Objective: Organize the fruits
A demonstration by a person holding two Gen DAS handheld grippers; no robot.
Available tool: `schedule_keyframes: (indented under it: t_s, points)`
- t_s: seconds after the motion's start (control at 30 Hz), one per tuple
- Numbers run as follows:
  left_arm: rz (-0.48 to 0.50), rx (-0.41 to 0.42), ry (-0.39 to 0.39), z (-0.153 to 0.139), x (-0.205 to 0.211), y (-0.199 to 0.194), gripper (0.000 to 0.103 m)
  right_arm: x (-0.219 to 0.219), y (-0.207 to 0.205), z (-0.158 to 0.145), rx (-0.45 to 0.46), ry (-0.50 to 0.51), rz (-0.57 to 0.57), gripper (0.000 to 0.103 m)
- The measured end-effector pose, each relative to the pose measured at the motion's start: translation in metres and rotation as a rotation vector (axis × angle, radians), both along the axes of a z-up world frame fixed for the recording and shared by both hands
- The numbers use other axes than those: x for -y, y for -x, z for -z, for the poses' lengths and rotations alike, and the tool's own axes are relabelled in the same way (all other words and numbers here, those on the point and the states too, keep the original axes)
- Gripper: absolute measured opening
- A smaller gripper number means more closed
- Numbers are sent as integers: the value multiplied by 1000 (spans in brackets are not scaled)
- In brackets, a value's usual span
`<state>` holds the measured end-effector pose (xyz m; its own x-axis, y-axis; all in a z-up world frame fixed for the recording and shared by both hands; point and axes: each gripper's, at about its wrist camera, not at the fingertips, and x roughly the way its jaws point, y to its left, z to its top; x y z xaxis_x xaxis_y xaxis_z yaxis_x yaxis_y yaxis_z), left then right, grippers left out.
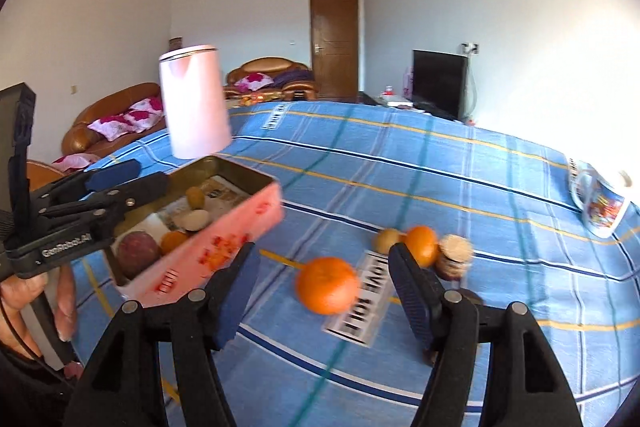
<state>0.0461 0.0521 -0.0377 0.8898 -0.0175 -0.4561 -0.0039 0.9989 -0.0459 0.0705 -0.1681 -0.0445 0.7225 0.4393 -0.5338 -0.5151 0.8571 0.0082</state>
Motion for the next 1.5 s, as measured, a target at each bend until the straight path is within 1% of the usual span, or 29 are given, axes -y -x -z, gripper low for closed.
schedule_keyframes:
  t_s: [0.07, 0.13, 0.2, 0.27, 0.37, 0.47, 0.53, 0.6, 0.67, 0.73, 0.8, 0.87, 0.97, 1.03, 1.07, 1.1, 1.13, 1.3, 1.5]
  points:
    - [39, -16, -11, 2, 19, -6, 69, 27, -5, 3, -7, 5, 85, 68]
    - [84, -41, -21, 6, 37, -14, 69, 50, -12, 9, -37, -4, 148, 68]
    - [114, -63, -28, 10, 52, -21, 69, 66, -18, 16, -73, -20, 185, 68]
    - [136, -95, -37, 16, 65, -31, 69, 75, -23, 21, -102, -35, 196, 68]
    - [168, -143, -29, 24, 77, -43, 69, 74, -27, 28, -145, -39, 172, 68]
    - [196, -177, -37, 27, 87, -50, 69, 73, -31, 35, -173, -24, 155, 68]
    - [201, -204, -64, 30, 93, -56, 69, 76, -34, 38, -197, -32, 150, 68]
    - [227, -242, -60, 35, 98, -64, 69, 74, -36, 40, -215, -25, 141, 68]
    - [229, -272, -67, 39, 101, -69, 69, 71, -38, 42, -223, -15, 125, 67]
    - [246, -282, -70, 41, 104, -73, 69, 69, -39, 43, -231, -3, 115, 64]
    - [247, -311, -79, 44, 106, -78, 69, 67, -42, 46, -255, 5, 108, 55]
    - [246, -322, -71, 46, 106, -82, 69, 67, -45, 50, -285, 0, 93, 50]
    - [251, -365, -79, 51, 108, -91, 69, 69, -47, 52, -310, -17, 78, 46]
    - [250, -389, -74, 55, 108, -95, 67, 68, -48, 53, -318, -16, 73, 46]
    - [250, -388, -71, 55, 107, -95, 62, 68, -47, 52, -316, -15, 73, 46]
    - [256, -388, -66, 54, 107, -95, 51, 68, -47, 52, -315, -15, 74, 46]
    - [261, -388, -59, 54, 107, -95, 49, 68, -47, 52, -315, -15, 74, 45]
    - [267, -367, -37, 51, 104, -92, 49, 70, -41, 46, -270, -36, 68, 45]
    - [269, -292, -16, 41, 100, -82, 49, 78, -34, 38, -218, -97, 57, 45]
